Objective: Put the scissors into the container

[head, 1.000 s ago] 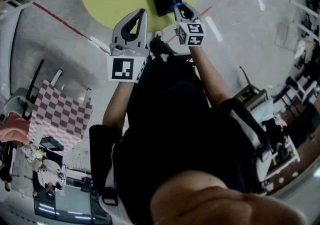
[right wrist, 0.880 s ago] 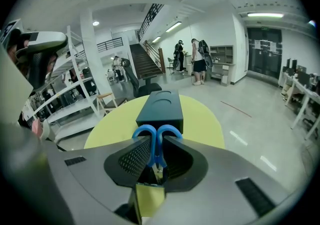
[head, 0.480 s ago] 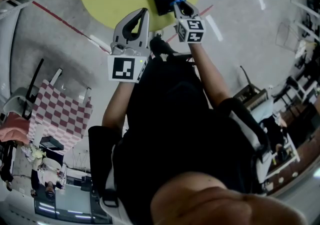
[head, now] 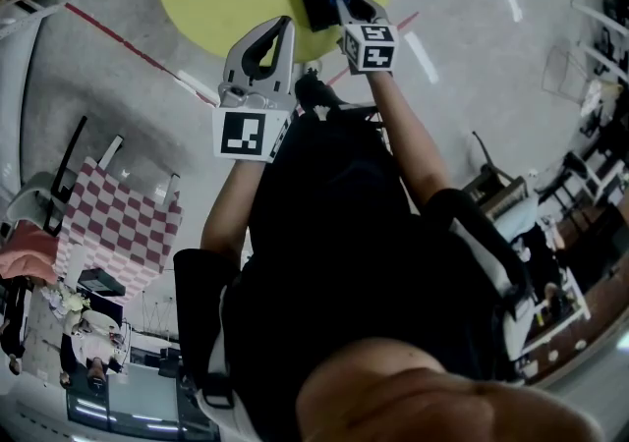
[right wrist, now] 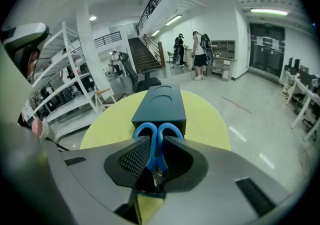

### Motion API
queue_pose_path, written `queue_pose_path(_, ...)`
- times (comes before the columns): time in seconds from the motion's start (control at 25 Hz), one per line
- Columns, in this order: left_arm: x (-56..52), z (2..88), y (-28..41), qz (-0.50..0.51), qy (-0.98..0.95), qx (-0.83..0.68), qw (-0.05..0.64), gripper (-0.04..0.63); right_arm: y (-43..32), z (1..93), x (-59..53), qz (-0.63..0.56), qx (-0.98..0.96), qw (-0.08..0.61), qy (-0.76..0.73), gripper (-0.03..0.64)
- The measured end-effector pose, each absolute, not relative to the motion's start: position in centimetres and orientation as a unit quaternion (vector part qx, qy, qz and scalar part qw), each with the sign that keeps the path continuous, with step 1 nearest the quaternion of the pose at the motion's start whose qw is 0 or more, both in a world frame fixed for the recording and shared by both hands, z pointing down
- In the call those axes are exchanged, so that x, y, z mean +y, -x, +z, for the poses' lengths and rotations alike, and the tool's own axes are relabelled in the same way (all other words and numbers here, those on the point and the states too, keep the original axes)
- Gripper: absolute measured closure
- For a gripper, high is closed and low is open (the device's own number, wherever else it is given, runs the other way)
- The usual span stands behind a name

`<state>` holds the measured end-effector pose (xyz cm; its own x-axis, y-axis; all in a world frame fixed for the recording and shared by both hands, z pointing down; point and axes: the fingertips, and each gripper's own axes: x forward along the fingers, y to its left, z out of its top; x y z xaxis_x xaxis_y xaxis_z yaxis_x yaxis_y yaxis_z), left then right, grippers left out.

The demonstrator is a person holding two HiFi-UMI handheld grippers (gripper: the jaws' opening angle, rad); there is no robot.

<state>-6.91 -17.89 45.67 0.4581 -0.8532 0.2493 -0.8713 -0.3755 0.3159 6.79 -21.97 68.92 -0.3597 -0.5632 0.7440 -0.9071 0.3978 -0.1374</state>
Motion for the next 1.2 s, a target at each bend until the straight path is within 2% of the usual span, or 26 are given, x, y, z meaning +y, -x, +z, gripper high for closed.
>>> queue_pose_path(1.2, -18.8, 46.4, 8.3, 0.025, -0.822, -0.527, 0.214, 0.598, -3.8, 74.2, -25.7, 0.302, -0.736, 0.434, -0.423, 0.535)
